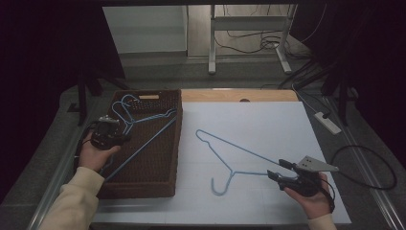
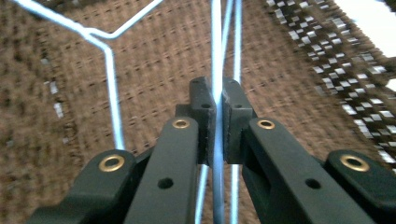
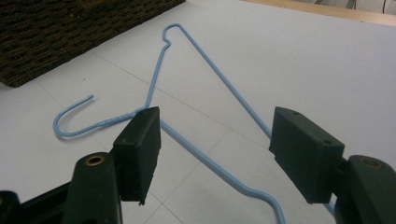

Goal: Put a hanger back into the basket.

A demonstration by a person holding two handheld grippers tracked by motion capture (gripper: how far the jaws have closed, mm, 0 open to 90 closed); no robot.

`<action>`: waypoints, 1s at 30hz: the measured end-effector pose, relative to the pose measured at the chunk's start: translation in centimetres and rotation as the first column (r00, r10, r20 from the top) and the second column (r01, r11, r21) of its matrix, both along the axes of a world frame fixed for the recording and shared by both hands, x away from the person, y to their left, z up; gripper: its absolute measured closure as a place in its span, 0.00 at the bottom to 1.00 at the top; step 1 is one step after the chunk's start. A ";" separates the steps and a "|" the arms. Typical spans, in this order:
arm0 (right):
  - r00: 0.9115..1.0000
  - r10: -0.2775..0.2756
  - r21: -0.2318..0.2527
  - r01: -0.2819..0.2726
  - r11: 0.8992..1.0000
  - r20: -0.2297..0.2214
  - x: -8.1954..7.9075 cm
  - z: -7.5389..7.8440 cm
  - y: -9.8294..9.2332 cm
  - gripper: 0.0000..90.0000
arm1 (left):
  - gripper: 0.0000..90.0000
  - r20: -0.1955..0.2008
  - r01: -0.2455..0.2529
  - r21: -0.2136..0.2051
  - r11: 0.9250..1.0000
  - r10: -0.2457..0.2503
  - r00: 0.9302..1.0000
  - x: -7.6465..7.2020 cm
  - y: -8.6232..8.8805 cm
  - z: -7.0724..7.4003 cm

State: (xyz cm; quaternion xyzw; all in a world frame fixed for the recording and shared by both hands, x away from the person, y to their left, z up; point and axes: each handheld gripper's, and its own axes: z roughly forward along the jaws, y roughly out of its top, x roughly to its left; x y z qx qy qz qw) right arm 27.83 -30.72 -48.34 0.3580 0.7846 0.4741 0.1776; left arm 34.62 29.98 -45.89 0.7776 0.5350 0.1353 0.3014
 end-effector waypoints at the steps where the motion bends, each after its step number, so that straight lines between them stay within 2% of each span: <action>1: 1.000 -0.001 0.002 0.001 1.000 0.001 0.0 0.0 0.0 0.39 | 0.95 0.005 -0.010 0.013 1.000 0.010 1.000 0.1 0.0 -0.1; 3: 1.000 -0.002 0.002 0.002 1.000 0.001 0.0 0.0 -0.1 0.39 | 0.90 0.024 -0.026 0.038 0.999 0.025 0.999 0.1 0.0 0.0; 4: 1.000 -0.001 0.002 0.001 1.000 0.001 0.0 0.0 -0.1 0.39 | 0.83 0.042 -0.036 0.068 0.997 0.033 0.999 0.1 0.0 0.0; 5: 1.000 0.000 0.002 0.000 1.000 0.001 0.0 0.0 0.0 0.38 | 0.72 0.064 -0.056 0.106 0.993 0.049 0.997 0.1 -0.1 0.1; 6: 1.000 0.000 0.002 0.000 1.000 0.001 0.0 0.0 0.0 0.38 | 0.62 0.085 -0.077 0.119 0.990 0.067 0.994 0.0 -0.1 0.2; 8: 1.000 0.001 0.002 -0.001 1.000 0.002 0.0 0.0 0.0 0.38 | 0.52 0.122 -0.082 0.096 0.992 0.070 0.990 -0.3 0.0 0.7; 10: 1.000 0.001 0.002 -0.001 1.000 0.001 0.0 0.0 0.0 0.38 | 0.46 0.168 -0.063 0.070 0.996 0.050 0.984 -0.9 -0.1 1.5; 13: 1.000 -0.001 0.000 0.001 1.000 -0.002 0.0 0.0 0.0 0.38 | 0.43 0.207 -0.017 0.026 1.000 0.012 0.978 -1.8 -0.4 2.5; 16: 1.000 -0.001 -0.003 0.001 1.000 -0.003 0.0 -0.1 0.0 0.38 | 0.41 0.230 0.024 -0.023 0.999 -0.019 0.973 -2.7 -0.8 3.5; 17: 1.000 -0.001 -0.003 0.001 1.000 -0.003 0.0 -0.1 0.0 0.38 | 0.41 0.230 0.024 -0.023 0.999 -0.019 0.973 -2.7 -0.8 3.5; 18: 1.000 -0.002 -0.003 0.002 1.000 -0.003 0.1 -0.1 0.0 0.38 | 0.41 0.237 0.058 -0.066 0.996 -0.041 0.971 -3.4 -1.2 4.2; 20: 1.000 -0.004 -0.004 0.004 1.000 -0.005 0.1 -0.1 0.0 0.38 | 0.41 0.249 0.083 -0.085 0.993 -0.060 0.967 -4.0 -1.5 4.6; 24: 1.000 -0.005 -0.007 0.005 1.000 -0.008 0.1 -0.2 0.0 0.38 | 0.41 0.285 0.129 -0.105 0.986 -0.095 0.954 -5.7 -2.3 5.5; 25: 1.000 -0.006 -0.007 0.006 1.000 -0.009 0.1 -0.2 0.0 0.38 | 0.41 0.285 0.129 -0.105 0.986 -0.095 0.954 -5.7 -2.3 5.5; 26: 1.000 -0.006 -0.008 0.006 1.000 -0.010 0.2 -0.2 0.0 0.38 | 0.41 0.297 0.153 -0.111 0.982 -0.114 0.948 -6.5 -2.9 5.7; 27: 1.000 -0.006 -0.009 0.005 1.000 -0.010 0.2 -0.2 0.0 0.38 | 0.41 0.303 0.163 -0.115 0.980 -0.122 0.945 -6.9 -3.2 5.8; 28: 1.000 -0.005 -0.010 0.005 1.000 -0.010 0.2 -0.2 0.0 0.38 | 0.41 0.303 0.163 -0.115 0.980 -0.122 0.945 -6.9 -3.2 5.8; 29: 1.000 -0.005 -0.011 0.005 1.000 -0.010 0.2 -0.2 0.0 0.38 | 0.41 0.314 0.188 -0.119 0.975 -0.142 0.939 -7.9 -4.1 5.8; 30: 1.000 -0.005 -0.011 0.005 1.000 -0.010 0.2 -0.2 0.0 0.38 | 0.40 0.314 0.188 -0.119 0.975 -0.142 0.939 -7.9 -4.1 5.8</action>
